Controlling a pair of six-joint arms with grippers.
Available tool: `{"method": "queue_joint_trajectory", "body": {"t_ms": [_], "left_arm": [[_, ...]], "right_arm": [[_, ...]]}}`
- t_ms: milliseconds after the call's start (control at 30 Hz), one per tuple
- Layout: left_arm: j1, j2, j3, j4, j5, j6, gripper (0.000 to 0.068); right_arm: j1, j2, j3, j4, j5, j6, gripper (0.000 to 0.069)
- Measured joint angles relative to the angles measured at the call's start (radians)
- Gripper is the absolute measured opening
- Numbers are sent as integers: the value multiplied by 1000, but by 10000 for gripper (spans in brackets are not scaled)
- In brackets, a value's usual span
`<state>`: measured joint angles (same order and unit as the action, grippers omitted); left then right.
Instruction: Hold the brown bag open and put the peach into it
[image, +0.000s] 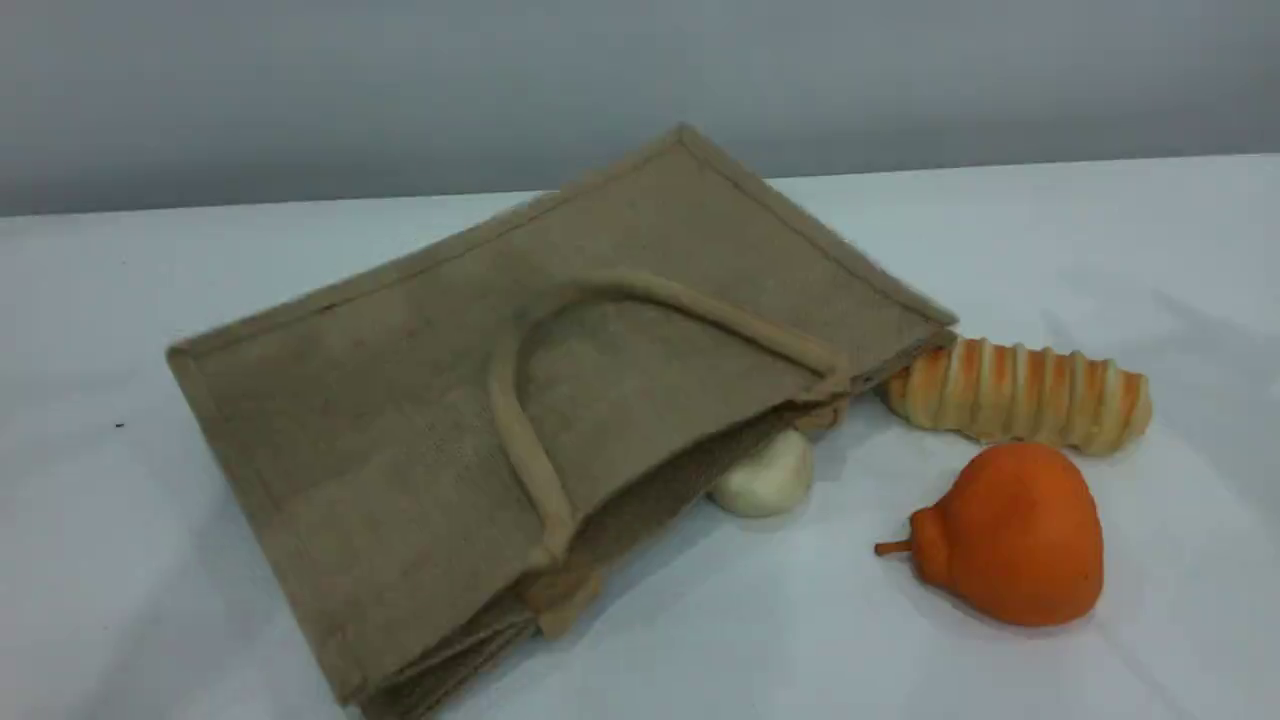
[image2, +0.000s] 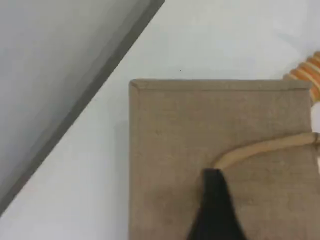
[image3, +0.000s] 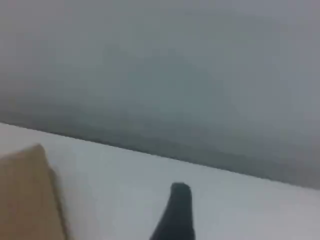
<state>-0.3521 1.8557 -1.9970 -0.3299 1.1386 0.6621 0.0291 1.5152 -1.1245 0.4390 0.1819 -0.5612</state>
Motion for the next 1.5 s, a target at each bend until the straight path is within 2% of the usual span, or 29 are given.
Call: {"method": "queue_joint_trajectory", "body": {"t_ms": [133, 200, 333, 500, 667, 933, 1200, 1367, 1500], "left_arm": [[1, -47, 0, 97, 49, -117, 525], [1, -86, 0, 180, 88, -188, 530], [1, -179, -1, 330, 85, -318, 533], [1, -312, 2, 451, 85, -464, 533], [1, -465, 82, 457, 83, -545, 533], [1, -795, 389, 457, 84, -545, 533], [1, -1197, 764, 450, 84, -544, 533], [1, -1449, 967, 434, 85, -544, 533], [1, -1616, 1094, 434, 84, -543, 533]], "right_arm": [[0, -80, 0, -2, 94, -1, 594], [0, -132, 0, -7, 170, -1, 594], [0, -267, 0, -10, 326, 14, 594], [2, -472, 0, -26, 524, 68, 594], [2, -699, 0, -25, 680, 127, 594], [2, -1030, 0, -24, 906, 201, 594], [47, -1286, 33, -23, 944, 230, 594], [46, -1392, 129, -41, 1011, 257, 594], [46, -1440, 234, -48, 1010, 257, 594]]}}
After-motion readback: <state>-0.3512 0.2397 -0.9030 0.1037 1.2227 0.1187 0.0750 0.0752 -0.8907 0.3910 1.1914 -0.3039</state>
